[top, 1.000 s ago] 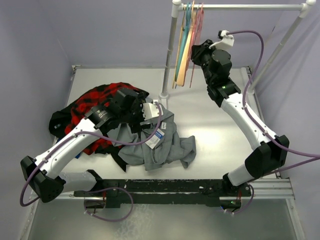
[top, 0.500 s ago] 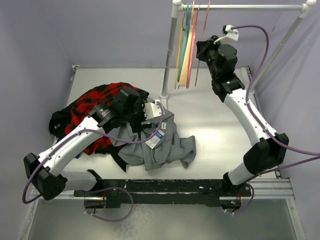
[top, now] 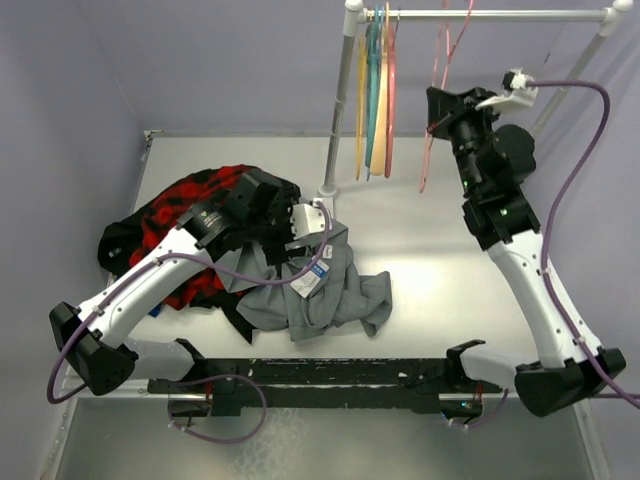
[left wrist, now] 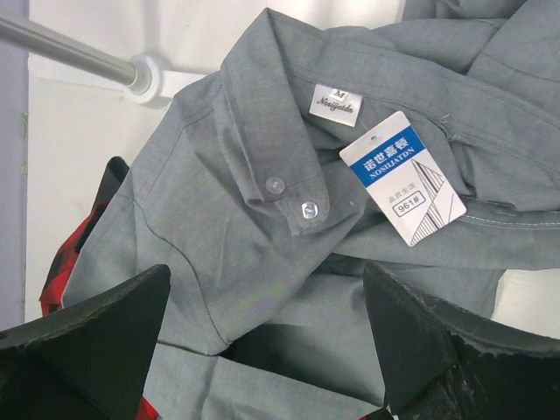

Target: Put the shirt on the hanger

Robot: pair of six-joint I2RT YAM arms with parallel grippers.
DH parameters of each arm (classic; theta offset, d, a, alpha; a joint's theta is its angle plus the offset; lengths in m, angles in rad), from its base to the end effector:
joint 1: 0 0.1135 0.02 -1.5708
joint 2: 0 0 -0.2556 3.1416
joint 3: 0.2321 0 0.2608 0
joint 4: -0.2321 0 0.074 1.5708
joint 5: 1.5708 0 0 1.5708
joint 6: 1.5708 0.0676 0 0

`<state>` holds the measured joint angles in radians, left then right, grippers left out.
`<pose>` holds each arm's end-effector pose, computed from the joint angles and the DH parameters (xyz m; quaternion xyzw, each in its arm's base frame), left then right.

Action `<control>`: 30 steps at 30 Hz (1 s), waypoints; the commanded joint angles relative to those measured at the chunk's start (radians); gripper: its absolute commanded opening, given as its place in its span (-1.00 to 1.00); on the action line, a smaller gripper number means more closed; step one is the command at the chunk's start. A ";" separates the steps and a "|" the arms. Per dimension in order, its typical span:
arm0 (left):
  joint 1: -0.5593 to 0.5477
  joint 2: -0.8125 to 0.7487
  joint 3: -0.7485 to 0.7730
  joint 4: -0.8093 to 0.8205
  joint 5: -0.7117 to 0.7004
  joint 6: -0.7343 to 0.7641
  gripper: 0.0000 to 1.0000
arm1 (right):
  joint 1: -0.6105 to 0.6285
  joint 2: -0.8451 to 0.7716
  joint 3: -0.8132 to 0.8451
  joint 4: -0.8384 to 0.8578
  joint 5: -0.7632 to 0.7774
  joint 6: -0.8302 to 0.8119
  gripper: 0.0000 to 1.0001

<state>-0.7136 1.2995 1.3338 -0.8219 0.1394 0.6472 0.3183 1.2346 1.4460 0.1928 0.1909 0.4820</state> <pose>0.2226 -0.2051 0.3285 0.6007 0.7000 -0.0770 0.3784 0.2892 0.0818 0.5219 0.1241 0.5399 0.2753 0.7857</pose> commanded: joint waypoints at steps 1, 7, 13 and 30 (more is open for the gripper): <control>-0.021 0.015 0.028 0.013 0.063 0.005 0.87 | -0.005 -0.120 -0.141 -0.012 -0.022 0.022 -1.00; -0.235 0.068 -0.025 0.092 -0.204 0.082 0.80 | -0.006 -0.428 -0.398 -0.186 -0.091 0.027 -1.00; -0.339 0.125 -0.088 0.186 -0.332 0.168 0.70 | -0.005 -0.724 -0.493 -0.429 -0.183 0.037 -1.00; -0.361 0.176 -0.275 0.471 -0.602 0.376 0.29 | -0.005 -0.932 -0.565 -0.780 -0.623 0.072 -1.00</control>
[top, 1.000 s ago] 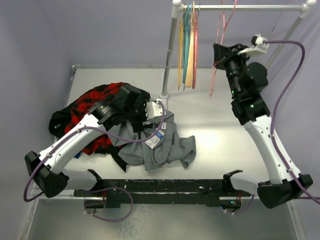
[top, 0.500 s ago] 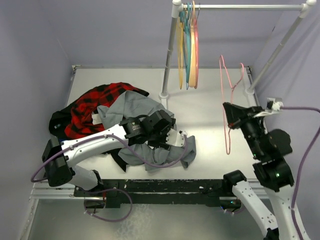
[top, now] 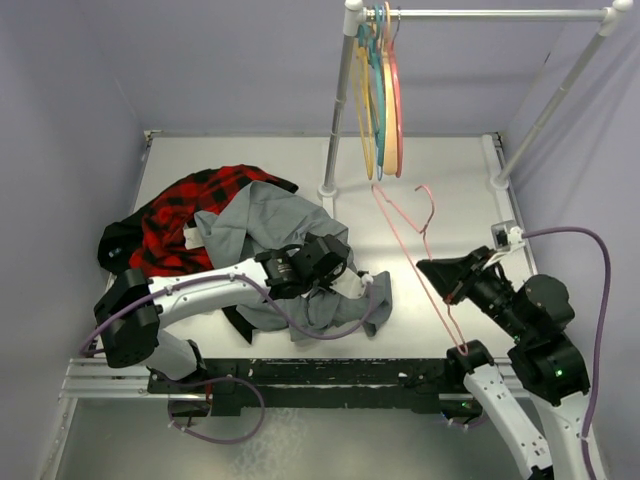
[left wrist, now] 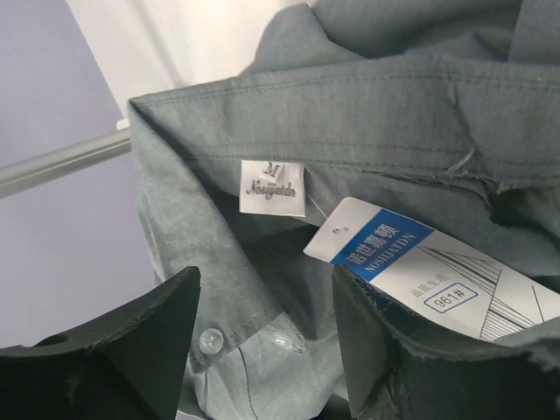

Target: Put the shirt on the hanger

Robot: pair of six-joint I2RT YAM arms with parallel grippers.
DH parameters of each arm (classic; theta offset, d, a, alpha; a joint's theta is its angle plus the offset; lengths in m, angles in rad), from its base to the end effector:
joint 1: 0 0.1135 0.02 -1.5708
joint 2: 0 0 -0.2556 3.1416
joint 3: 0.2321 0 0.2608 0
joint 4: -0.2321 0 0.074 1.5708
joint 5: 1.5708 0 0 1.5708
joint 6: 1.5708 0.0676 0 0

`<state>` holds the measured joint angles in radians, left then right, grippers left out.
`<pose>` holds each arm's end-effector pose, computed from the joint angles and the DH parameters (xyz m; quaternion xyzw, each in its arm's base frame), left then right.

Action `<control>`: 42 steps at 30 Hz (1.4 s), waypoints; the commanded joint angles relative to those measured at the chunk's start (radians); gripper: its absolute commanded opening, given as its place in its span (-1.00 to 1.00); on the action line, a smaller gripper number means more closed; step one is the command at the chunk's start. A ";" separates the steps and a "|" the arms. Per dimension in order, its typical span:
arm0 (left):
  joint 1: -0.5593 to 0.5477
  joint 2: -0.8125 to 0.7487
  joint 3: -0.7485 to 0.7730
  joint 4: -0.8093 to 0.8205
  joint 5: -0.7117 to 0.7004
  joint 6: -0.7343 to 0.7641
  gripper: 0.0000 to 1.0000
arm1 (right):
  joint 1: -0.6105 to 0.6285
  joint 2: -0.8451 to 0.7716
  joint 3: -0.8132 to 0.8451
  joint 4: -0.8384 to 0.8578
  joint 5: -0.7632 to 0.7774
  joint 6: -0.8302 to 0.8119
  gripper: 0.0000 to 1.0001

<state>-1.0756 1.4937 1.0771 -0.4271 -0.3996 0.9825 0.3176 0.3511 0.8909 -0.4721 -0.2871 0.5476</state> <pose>0.1882 -0.2931 0.2187 0.7485 0.5328 0.1691 0.3568 0.0941 0.0511 0.3927 -0.0263 0.6833 0.3918 0.6156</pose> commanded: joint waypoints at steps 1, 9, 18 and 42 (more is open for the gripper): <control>0.003 -0.017 -0.017 0.068 -0.058 0.035 0.26 | -0.005 -0.067 -0.009 -0.137 -0.146 0.012 -1.00; 0.043 0.006 0.010 0.053 -0.044 0.032 -0.10 | -0.005 -0.136 0.093 -0.309 -0.220 0.024 -1.00; 0.150 -0.005 0.182 -0.156 0.162 -0.108 -1.00 | -0.005 -0.160 0.134 -0.443 -0.321 0.009 -1.00; 0.246 -0.012 0.466 -0.300 0.381 -0.318 -1.00 | -0.005 -0.277 -0.351 0.286 -0.257 0.464 -1.00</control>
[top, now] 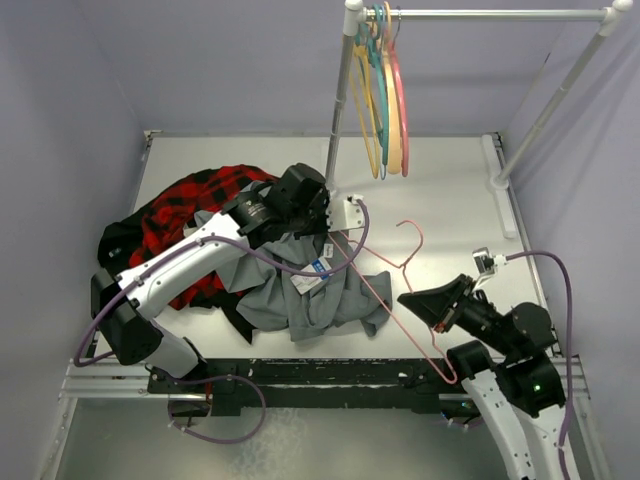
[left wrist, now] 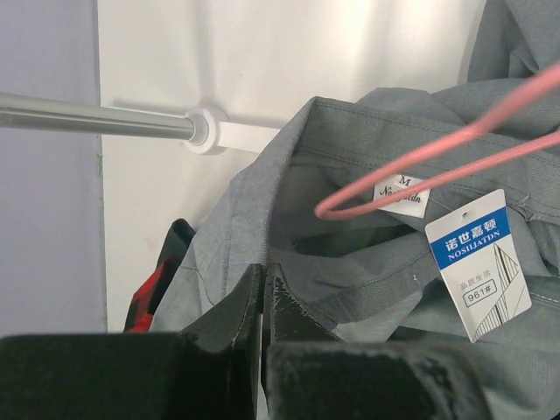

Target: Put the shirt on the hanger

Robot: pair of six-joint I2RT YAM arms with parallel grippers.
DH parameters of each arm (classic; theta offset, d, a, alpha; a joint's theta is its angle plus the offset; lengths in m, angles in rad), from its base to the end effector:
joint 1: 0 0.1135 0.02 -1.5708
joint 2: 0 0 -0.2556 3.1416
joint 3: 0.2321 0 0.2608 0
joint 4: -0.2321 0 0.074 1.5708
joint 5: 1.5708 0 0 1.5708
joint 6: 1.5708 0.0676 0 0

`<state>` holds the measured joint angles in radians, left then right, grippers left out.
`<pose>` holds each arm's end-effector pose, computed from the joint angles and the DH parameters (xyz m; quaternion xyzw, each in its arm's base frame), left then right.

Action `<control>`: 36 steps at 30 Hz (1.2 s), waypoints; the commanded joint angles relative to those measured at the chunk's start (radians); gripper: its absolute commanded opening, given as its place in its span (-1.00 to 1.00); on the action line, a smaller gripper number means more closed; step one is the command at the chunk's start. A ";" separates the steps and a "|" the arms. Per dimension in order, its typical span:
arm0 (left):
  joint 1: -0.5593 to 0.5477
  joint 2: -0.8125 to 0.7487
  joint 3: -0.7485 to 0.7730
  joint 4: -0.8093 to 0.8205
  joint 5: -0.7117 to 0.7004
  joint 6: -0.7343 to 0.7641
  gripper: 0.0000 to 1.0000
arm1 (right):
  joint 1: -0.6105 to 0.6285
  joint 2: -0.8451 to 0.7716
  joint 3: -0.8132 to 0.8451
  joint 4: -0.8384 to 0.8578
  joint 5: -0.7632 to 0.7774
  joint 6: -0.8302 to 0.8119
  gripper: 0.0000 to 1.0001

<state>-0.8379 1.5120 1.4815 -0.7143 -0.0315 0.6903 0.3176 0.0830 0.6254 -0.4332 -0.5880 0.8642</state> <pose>0.2455 -0.2695 0.3249 0.6291 0.6656 -0.0152 0.4013 0.0654 0.0610 0.3313 -0.0353 0.6734 0.5577 0.4841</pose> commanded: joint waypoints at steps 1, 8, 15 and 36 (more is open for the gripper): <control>0.009 -0.031 0.067 -0.015 0.013 -0.026 -1.00 | -0.005 -0.016 -0.109 0.285 0.051 0.166 -1.00; 0.008 -0.027 0.110 -0.039 0.011 -0.028 -1.00 | -0.005 0.027 -0.166 0.397 0.058 0.209 -1.00; 0.009 -0.009 0.132 -0.057 0.017 -0.023 -1.00 | -0.005 0.112 -0.244 0.597 0.020 0.306 -1.00; 0.007 0.038 0.245 -0.138 0.181 -0.075 -1.00 | 0.030 0.375 -0.346 1.024 0.077 0.465 -1.00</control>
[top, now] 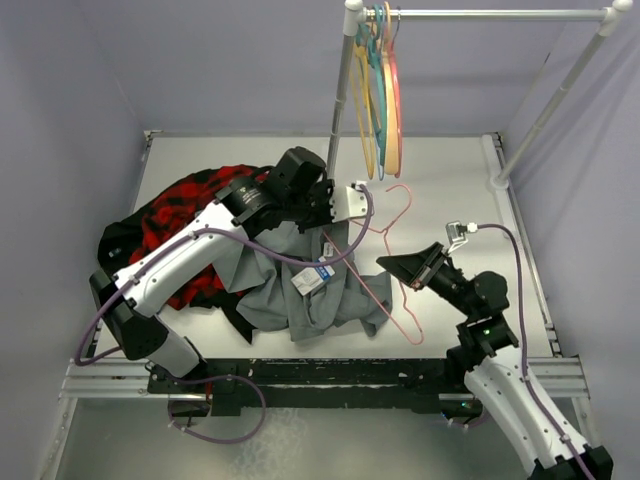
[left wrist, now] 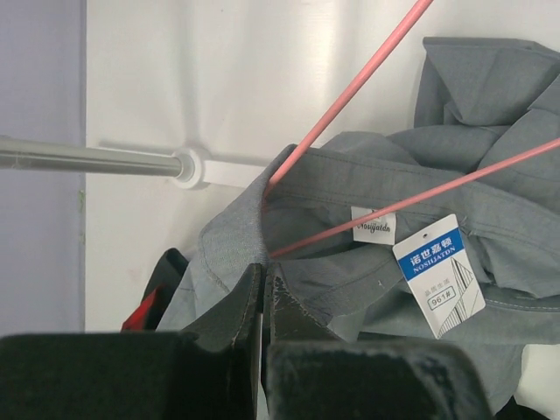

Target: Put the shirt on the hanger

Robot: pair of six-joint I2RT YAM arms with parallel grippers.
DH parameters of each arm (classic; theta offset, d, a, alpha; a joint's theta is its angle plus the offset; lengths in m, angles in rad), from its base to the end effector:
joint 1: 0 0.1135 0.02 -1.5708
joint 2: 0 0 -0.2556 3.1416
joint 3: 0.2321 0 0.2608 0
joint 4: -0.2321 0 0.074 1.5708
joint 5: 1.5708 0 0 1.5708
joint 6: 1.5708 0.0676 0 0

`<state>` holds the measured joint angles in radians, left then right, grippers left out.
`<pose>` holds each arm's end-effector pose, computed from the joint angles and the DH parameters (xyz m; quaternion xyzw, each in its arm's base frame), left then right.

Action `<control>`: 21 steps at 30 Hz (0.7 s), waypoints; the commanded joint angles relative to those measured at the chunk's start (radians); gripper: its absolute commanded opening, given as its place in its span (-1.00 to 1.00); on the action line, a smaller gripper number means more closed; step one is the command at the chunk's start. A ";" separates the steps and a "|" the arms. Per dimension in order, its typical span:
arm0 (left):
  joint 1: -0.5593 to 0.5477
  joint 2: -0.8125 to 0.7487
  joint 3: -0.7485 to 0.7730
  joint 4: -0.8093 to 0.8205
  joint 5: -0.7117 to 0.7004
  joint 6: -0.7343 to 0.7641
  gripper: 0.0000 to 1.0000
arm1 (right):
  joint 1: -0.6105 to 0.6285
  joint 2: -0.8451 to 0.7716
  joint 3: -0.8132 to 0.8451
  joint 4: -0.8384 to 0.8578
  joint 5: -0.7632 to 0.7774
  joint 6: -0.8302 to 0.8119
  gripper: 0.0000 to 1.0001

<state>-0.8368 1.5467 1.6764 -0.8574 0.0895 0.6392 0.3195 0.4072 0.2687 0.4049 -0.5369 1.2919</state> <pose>0.2389 -0.2738 0.3673 0.6268 0.6621 -0.0809 0.4027 0.1528 0.0870 0.2739 0.0871 0.6159 0.6642 0.4146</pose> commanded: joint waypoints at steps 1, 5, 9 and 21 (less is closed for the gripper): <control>0.006 0.005 0.052 0.001 0.068 -0.025 -1.00 | 0.038 0.059 0.010 0.192 0.046 0.037 -1.00; 0.004 -0.005 0.043 -0.021 0.126 -0.038 -1.00 | 0.068 0.104 0.009 0.215 0.100 0.029 -1.00; 0.004 -0.032 0.018 -0.041 0.168 -0.045 -1.00 | 0.118 0.164 -0.014 0.292 0.167 0.042 -1.00; 0.004 -0.090 -0.021 -0.129 0.259 -0.046 -1.00 | 0.296 0.387 -0.090 0.622 0.391 0.037 -1.00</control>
<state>-0.8368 1.5143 1.6691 -0.9600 0.2890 0.6090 0.5880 0.7902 0.1905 0.8219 -0.2569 1.3327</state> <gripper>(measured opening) 0.009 0.020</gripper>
